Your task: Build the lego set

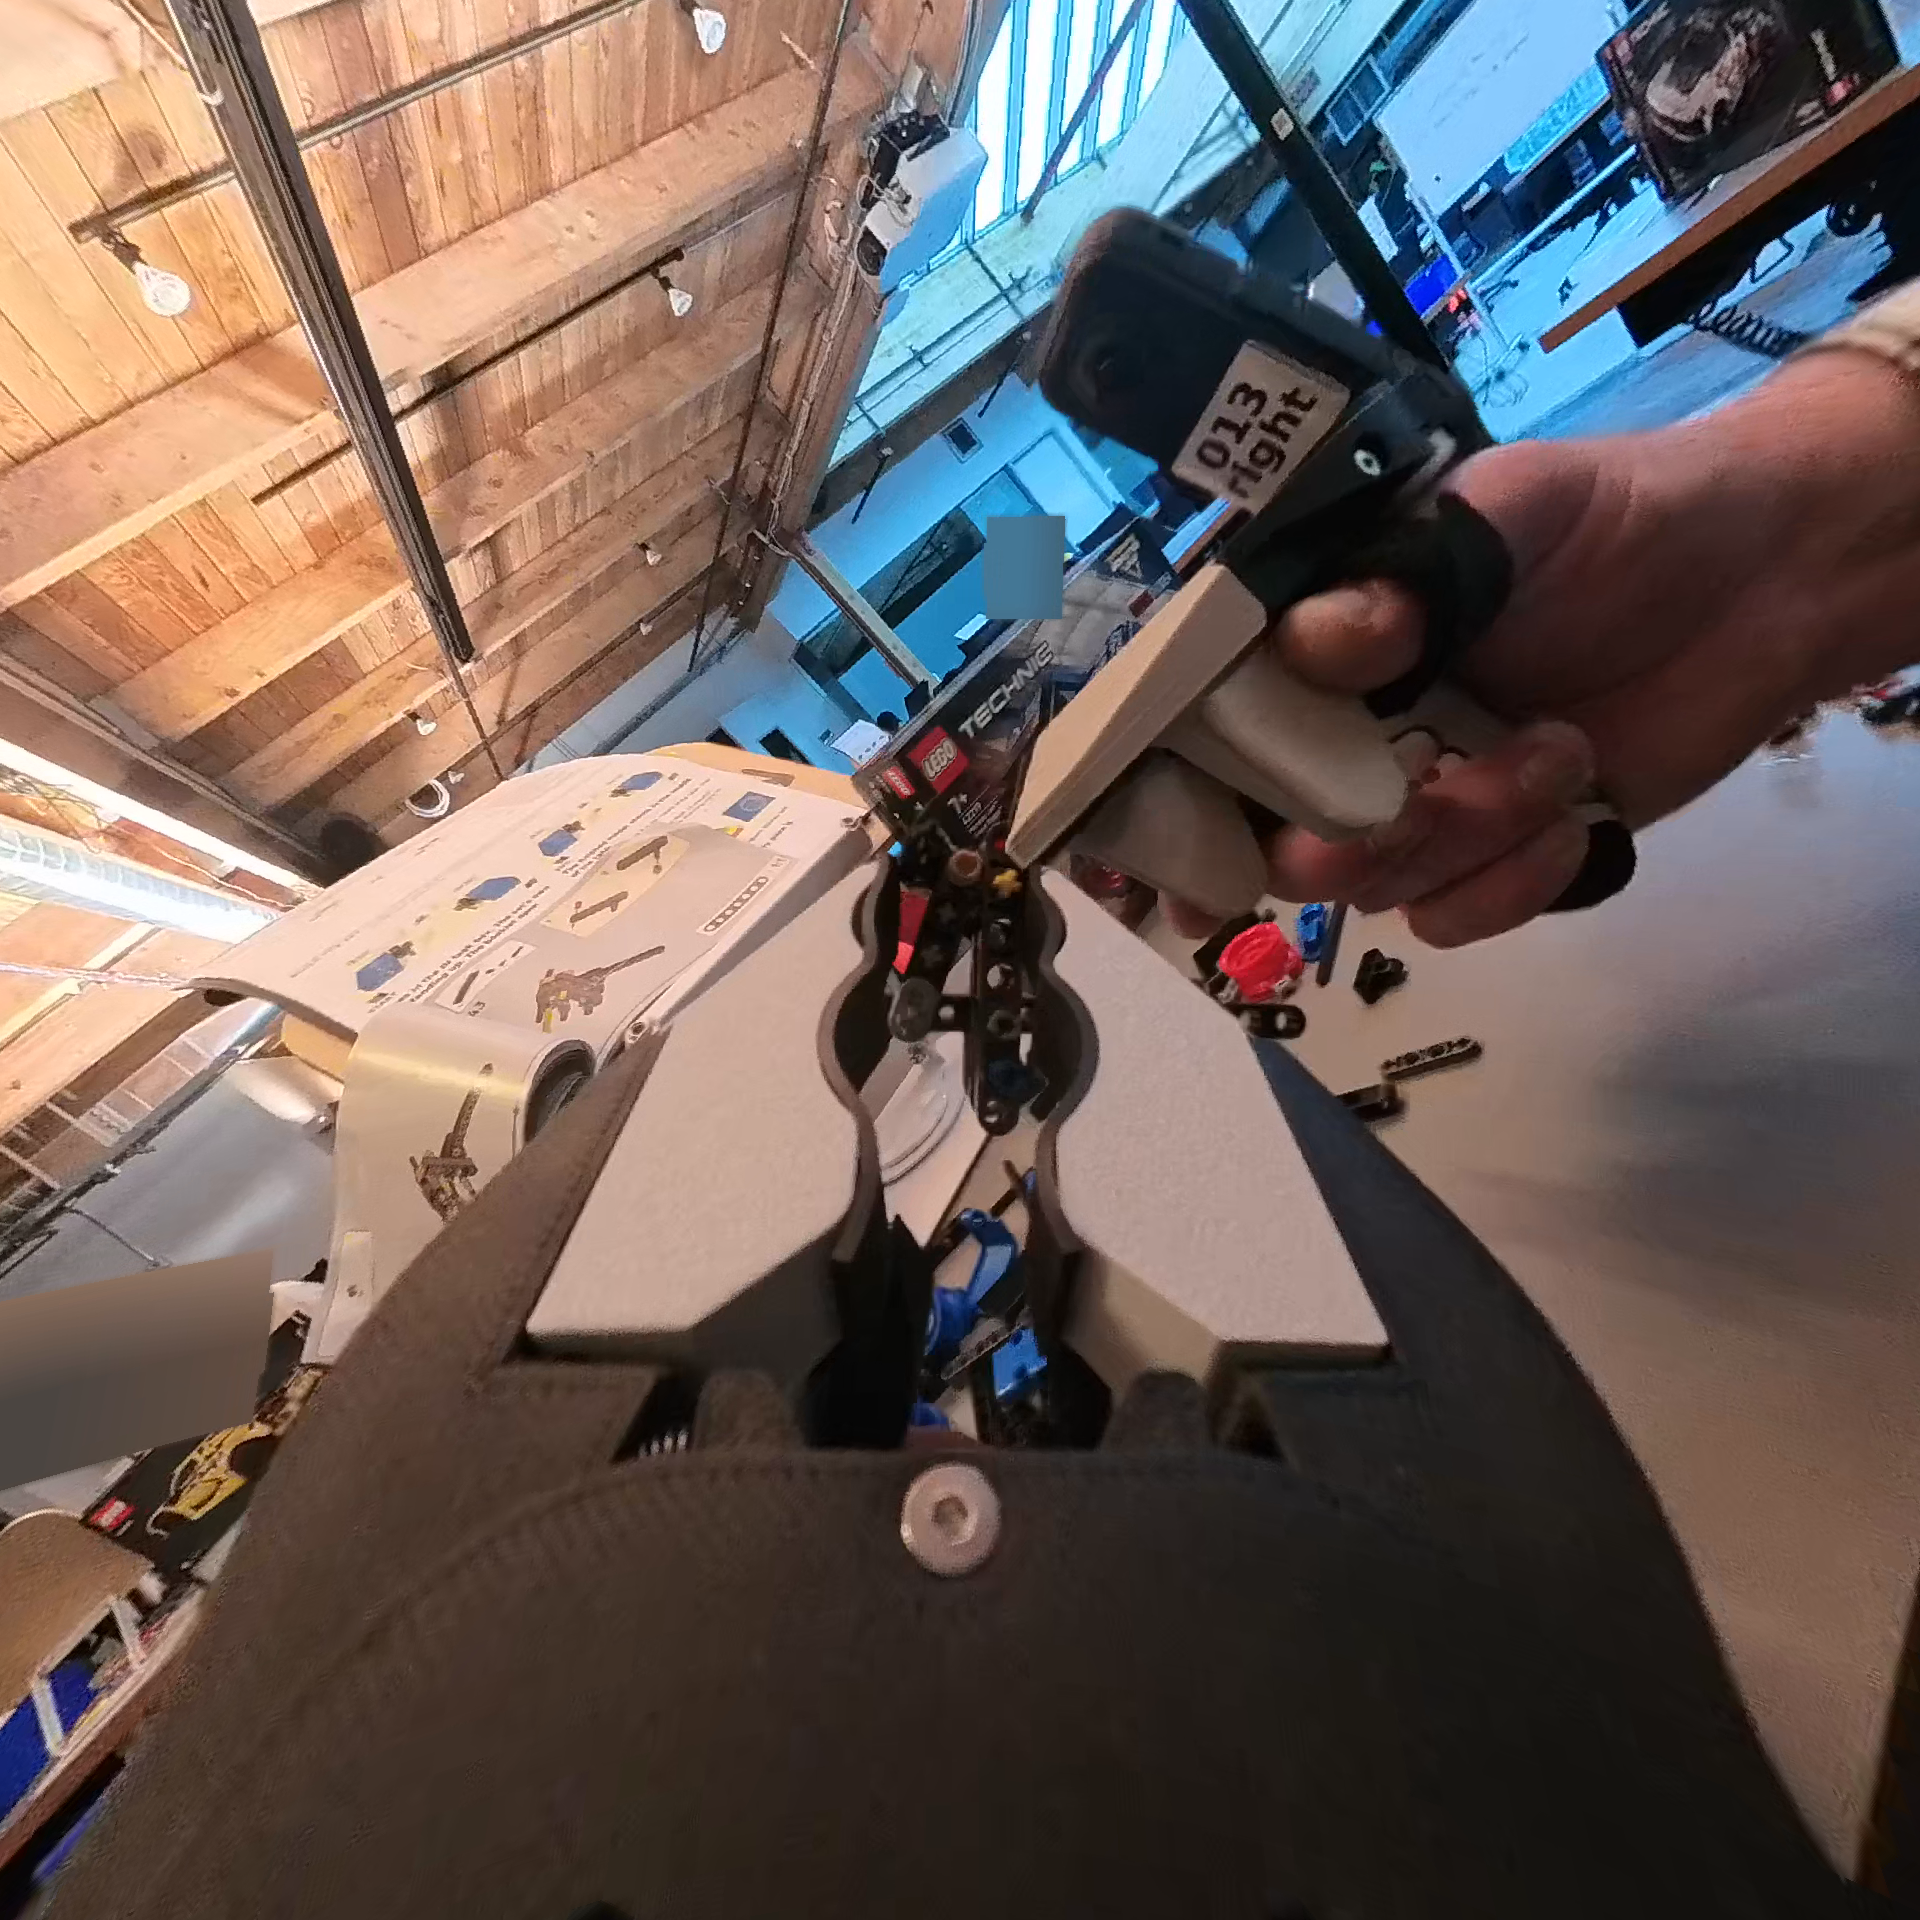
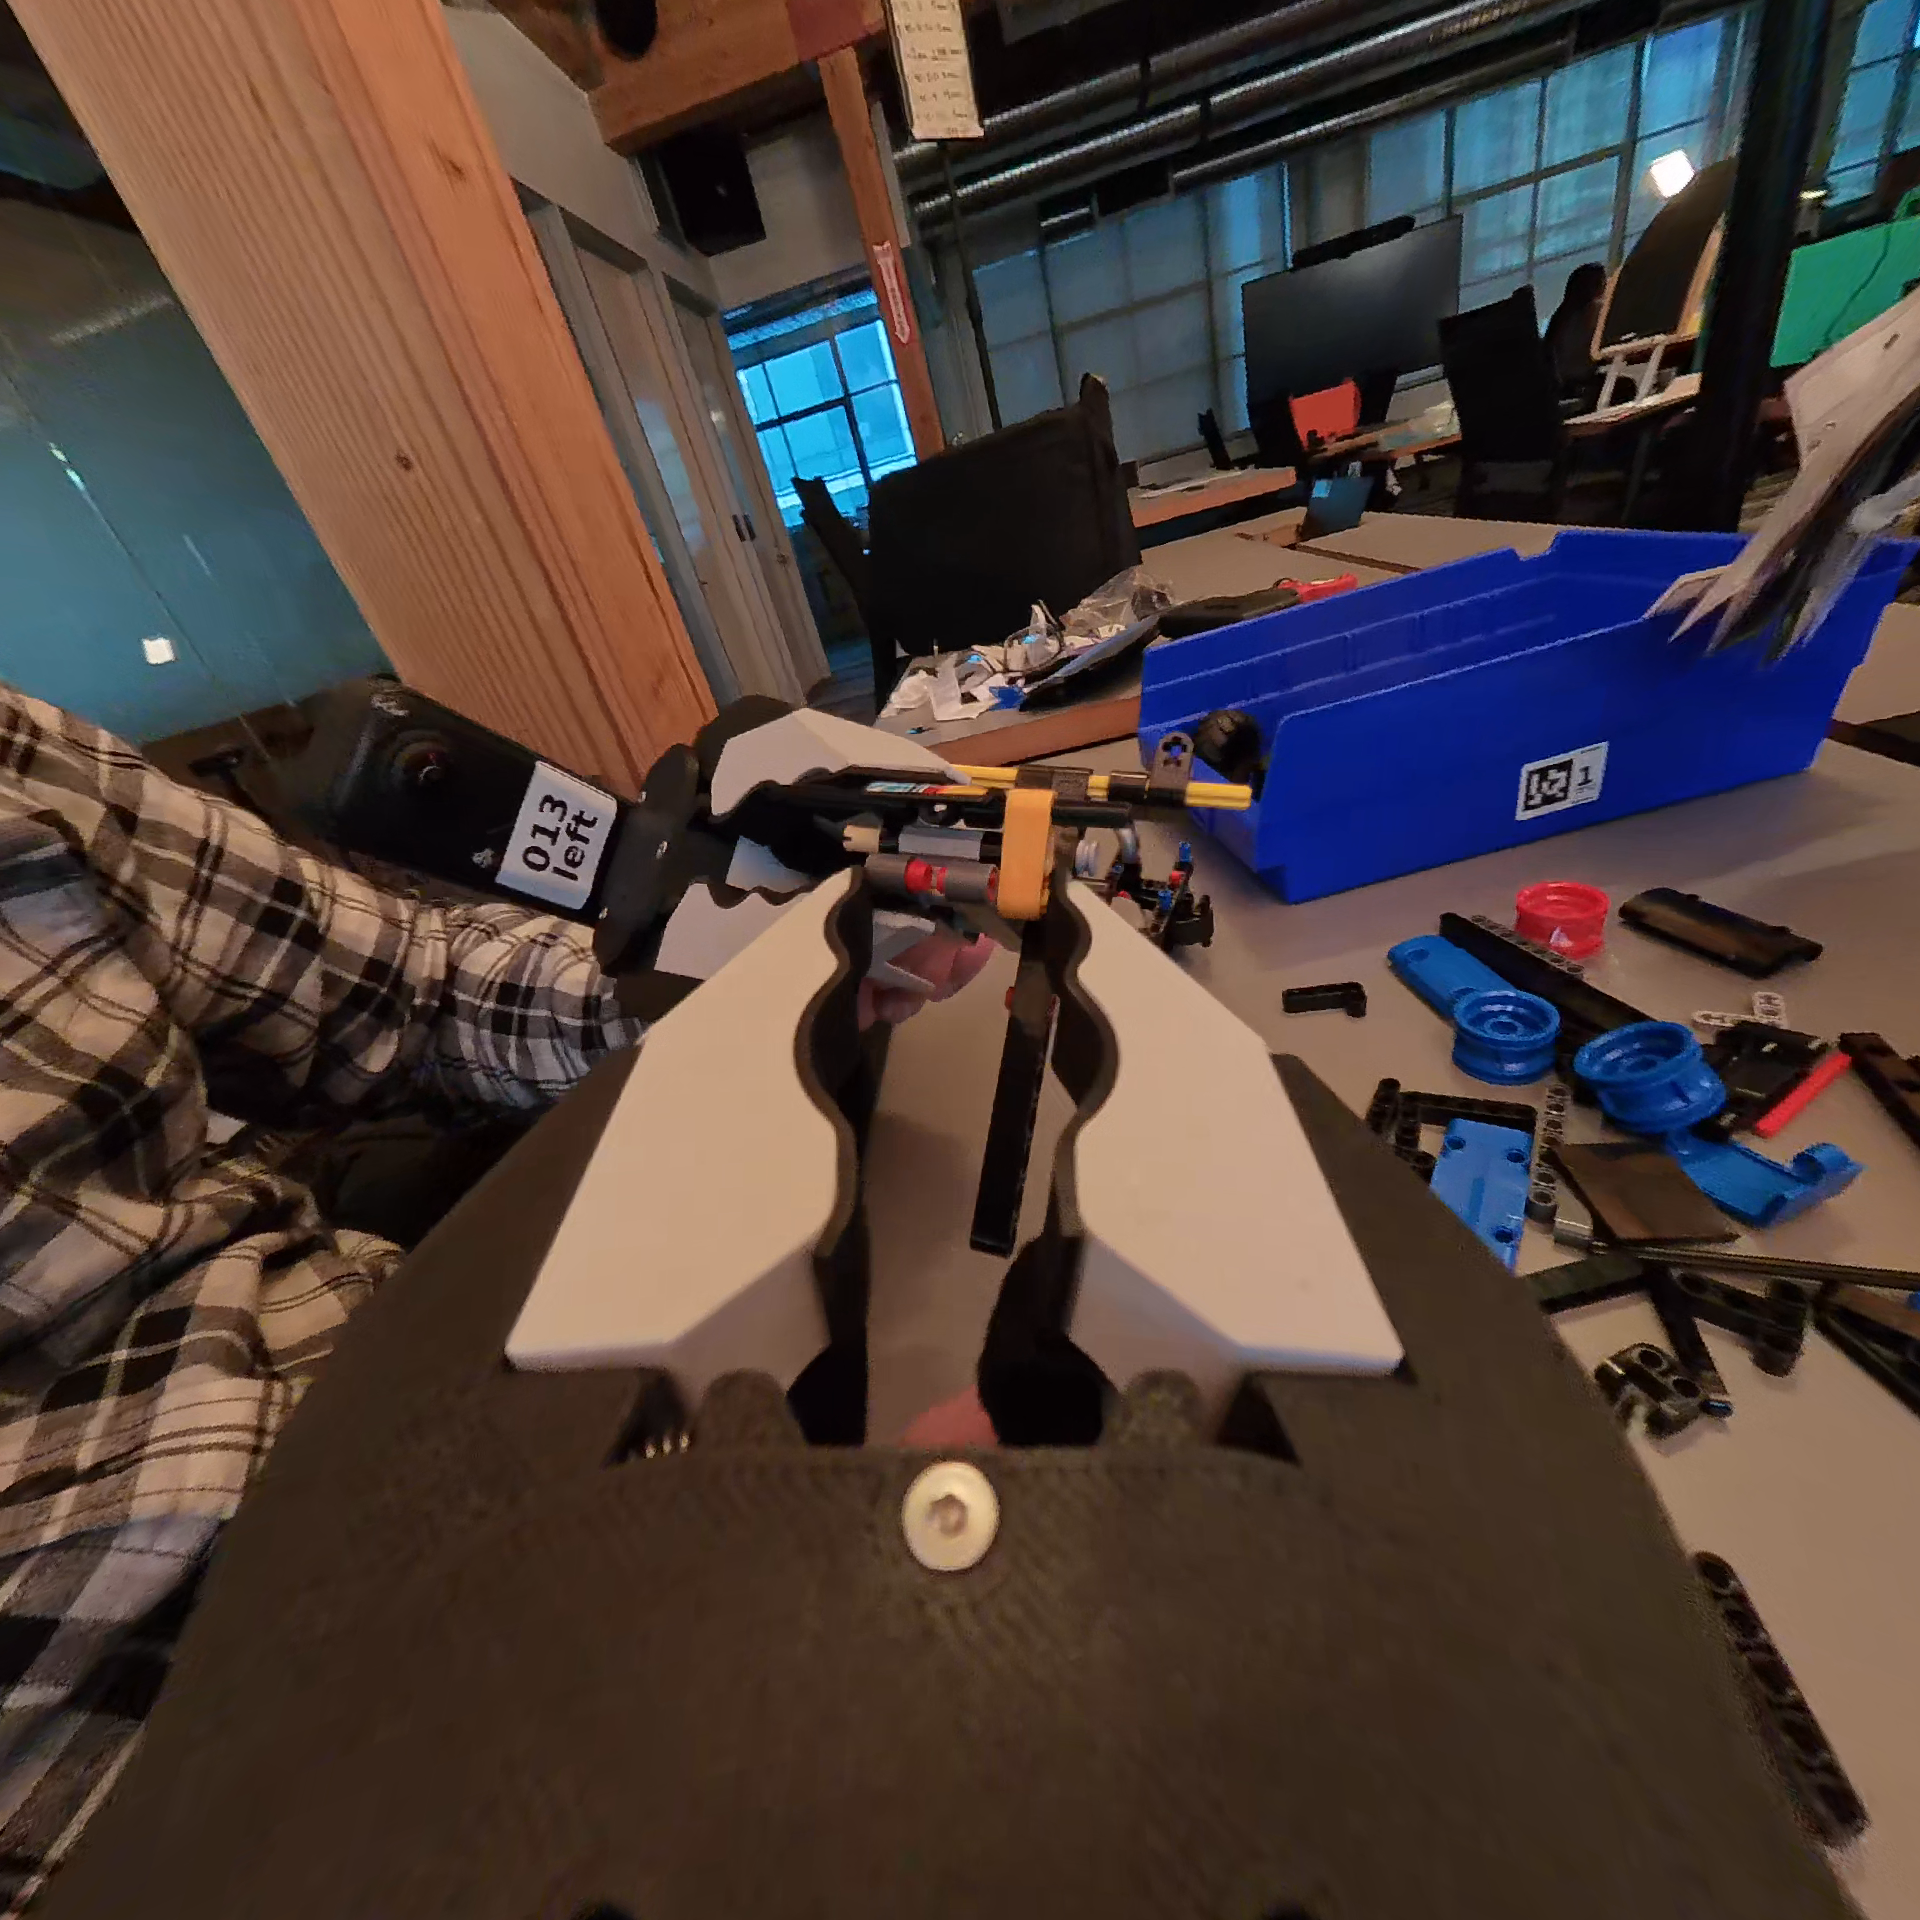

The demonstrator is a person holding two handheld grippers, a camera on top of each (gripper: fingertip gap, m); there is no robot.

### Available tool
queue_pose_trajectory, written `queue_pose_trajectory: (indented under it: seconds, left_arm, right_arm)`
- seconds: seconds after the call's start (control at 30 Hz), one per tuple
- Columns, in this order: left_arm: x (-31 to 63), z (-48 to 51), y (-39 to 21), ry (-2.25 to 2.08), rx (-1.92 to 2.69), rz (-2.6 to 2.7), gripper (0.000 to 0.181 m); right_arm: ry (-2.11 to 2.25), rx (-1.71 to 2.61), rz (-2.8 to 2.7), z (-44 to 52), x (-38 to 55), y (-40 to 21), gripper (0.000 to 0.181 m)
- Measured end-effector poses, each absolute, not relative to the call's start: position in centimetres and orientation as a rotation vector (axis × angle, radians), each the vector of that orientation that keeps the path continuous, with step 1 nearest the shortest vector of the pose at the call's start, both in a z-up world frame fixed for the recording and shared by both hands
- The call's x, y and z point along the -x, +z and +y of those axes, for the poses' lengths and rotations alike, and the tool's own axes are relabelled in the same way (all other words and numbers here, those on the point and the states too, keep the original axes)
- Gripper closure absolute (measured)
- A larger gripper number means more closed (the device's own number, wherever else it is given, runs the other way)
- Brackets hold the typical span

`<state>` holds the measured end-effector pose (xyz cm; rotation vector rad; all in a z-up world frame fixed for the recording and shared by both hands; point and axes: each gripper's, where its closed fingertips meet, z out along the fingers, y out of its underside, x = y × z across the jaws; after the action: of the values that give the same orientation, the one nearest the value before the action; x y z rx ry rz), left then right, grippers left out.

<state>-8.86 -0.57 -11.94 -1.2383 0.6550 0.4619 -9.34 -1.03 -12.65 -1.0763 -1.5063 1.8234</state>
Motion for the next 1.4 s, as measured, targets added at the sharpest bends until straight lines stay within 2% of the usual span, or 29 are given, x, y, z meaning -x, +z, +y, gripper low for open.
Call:
queue_pose_trajectory:
  seconds: [0.17, 0.33, 0.63, 0.8, 1.4]
  left_arm:
    - [9.1, -0.5, -12.0, 0.472, 1.253, 0.645, 0.161]
    - [9.9, -0.3, -11.9, 0.437, 1.284, 0.599, 0.161]
    - [11.5, 0.2, -11.2, 0.178, 1.343, 0.409, 0.161]
    - [12.0, 0.8, -11.0, 0.055, 1.364, 0.293, 0.161]
    - [12.7, 1.7, -10.7, -0.539, 1.308, 0.034, 0.159]
  right_arm:
    - [1.738, 1.096, -1.513, -0.1, 9.3, -13.0, 0.141]
    - [1.702, 1.128, -1.558, 0.1, 9.3, -13.8, 0.143]
    - [1.609, 1.146, -1.569, 1.4, 9.3, -14.5, 0.145]
    - [1.528, 1.104, -1.615, 1.2, 9.3, -15.0, 0.139]
    - [1.452, 0.998, -1.552, 1.9, 8.8, -13.3, 0.138]
